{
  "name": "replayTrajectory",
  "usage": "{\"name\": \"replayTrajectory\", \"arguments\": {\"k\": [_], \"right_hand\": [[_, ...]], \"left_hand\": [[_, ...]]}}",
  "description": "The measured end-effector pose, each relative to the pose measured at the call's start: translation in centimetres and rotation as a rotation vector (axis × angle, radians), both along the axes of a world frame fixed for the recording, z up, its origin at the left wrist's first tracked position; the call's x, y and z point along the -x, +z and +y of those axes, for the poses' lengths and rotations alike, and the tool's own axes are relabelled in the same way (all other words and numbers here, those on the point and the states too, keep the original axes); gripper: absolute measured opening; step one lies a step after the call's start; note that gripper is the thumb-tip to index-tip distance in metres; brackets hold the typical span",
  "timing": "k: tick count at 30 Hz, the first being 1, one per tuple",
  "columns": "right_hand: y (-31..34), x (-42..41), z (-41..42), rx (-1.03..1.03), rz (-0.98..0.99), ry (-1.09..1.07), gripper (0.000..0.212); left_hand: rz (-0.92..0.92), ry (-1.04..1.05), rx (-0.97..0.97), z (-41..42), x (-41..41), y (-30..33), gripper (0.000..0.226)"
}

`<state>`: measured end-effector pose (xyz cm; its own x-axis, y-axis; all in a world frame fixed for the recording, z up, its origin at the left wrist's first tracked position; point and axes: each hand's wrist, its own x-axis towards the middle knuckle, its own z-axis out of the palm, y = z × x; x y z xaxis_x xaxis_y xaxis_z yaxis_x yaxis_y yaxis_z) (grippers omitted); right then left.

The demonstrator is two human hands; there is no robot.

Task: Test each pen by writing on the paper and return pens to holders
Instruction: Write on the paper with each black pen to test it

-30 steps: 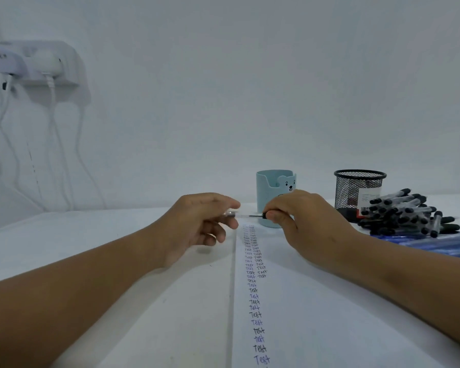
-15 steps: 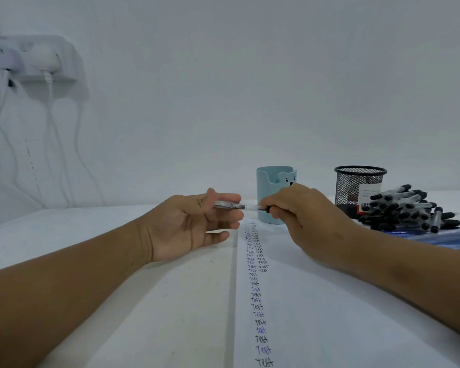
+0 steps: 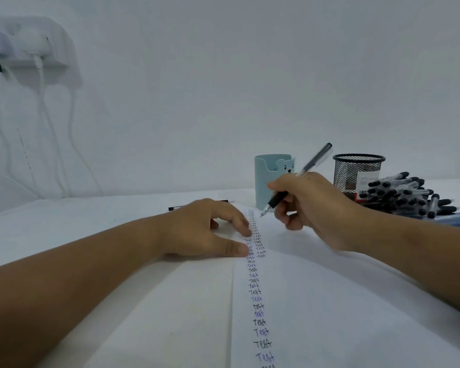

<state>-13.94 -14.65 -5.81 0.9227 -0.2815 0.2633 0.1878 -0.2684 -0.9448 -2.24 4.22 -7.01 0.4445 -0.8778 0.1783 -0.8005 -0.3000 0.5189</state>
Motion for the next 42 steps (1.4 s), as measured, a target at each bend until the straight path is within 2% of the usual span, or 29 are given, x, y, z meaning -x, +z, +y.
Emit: {"name": "replayTrajectory", "arguments": {"k": [2, 5, 7, 9, 14, 19, 36, 42], "right_hand": [[-0.1, 0.5, 0.6, -0.067, 0.136, 0.154, 0.021], [-0.6, 1.0, 1.2, 0.013, 0.191, 0.272, 0.018], [-0.8, 1.0, 1.6, 0.097, 0.149, 0.242, 0.015], [-1.1, 0.8, 1.8, 0.157, 0.088, 0.208, 0.039], [-1.4, 0.7, 2.3, 0.328, -0.007, 0.197, 0.047], [-1.4, 0.8, 2.5, 0.370, 0.039, 0.201, 0.040], [-1.3, 1.0, 2.6, 0.455, 0.055, 0.198, 0.035], [-1.4, 1.0, 2.5, 0.566, 0.037, 0.165, 0.033]], "left_hand": [[-0.009, -0.015, 0.008, 0.1, -0.2, 0.0, 0.037], [-0.026, -0.040, 0.015, 0.1, -0.3, -0.1, 0.043], [-0.030, -0.055, 0.028, 0.0, -0.2, -0.1, 0.030], [-0.022, -0.065, 0.029, 0.0, -0.1, -0.1, 0.019], [-0.005, -0.089, -0.009, 0.1, -0.2, 0.0, 0.027], [0.015, -0.084, -0.006, 0.0, -0.5, -0.2, 0.045], [0.078, -0.085, -0.014, 0.2, -0.4, -0.1, 0.034], [0.091, -0.086, -0.007, 0.2, -0.6, -0.2, 0.040]]}}
